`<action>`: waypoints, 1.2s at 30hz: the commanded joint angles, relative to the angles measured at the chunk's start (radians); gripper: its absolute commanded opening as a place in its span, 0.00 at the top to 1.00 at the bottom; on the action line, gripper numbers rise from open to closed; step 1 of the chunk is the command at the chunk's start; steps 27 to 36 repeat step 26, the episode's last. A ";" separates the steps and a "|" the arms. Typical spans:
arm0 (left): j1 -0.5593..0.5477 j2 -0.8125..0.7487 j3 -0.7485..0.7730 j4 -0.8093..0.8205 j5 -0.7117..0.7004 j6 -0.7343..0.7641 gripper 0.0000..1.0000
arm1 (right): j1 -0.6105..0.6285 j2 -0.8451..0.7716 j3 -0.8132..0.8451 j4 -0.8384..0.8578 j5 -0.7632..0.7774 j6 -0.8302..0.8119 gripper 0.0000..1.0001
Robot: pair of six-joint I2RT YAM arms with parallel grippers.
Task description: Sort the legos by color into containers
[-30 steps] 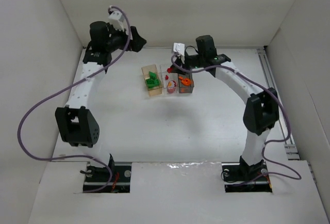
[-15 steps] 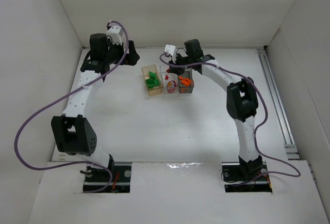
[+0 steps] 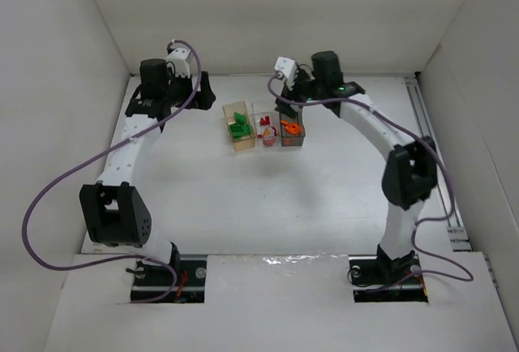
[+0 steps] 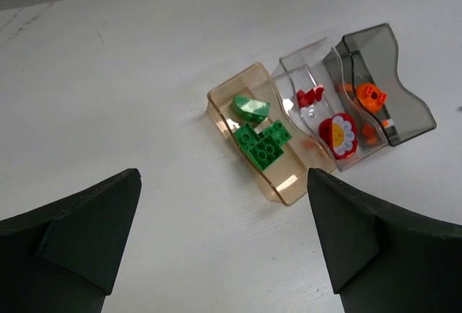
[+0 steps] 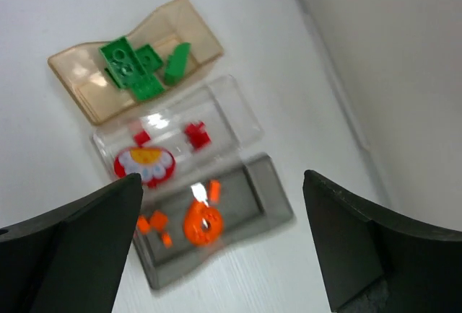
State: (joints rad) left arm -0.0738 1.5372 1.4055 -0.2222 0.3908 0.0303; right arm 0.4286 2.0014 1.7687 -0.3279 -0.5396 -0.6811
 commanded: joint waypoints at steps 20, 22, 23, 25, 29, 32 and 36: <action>0.016 -0.244 -0.402 0.020 -0.004 0.049 0.00 | -0.530 -0.616 -0.721 0.056 -0.034 -0.198 0.00; 0.016 -0.255 -0.402 0.020 -0.004 0.049 0.00 | -0.530 -0.635 -0.744 0.065 -0.034 -0.198 0.00; 0.016 -0.255 -0.402 0.020 -0.004 0.049 0.00 | -0.530 -0.635 -0.744 0.066 -0.034 -0.198 0.00; 0.016 -0.255 -0.402 0.020 0.006 0.049 0.00 | -0.530 -0.635 -0.753 0.066 -0.034 -0.198 0.00; 0.016 -0.255 -0.402 0.011 0.028 0.072 0.00 | -0.530 -0.644 -0.753 0.066 -0.034 -0.198 0.00; 0.016 -0.255 -0.402 0.011 0.028 0.072 0.00 | -0.530 -0.644 -0.753 0.066 -0.034 -0.198 0.00; 0.016 -0.255 -0.402 0.011 0.028 0.072 0.00 | -0.530 -0.644 -0.753 0.066 -0.034 -0.198 0.00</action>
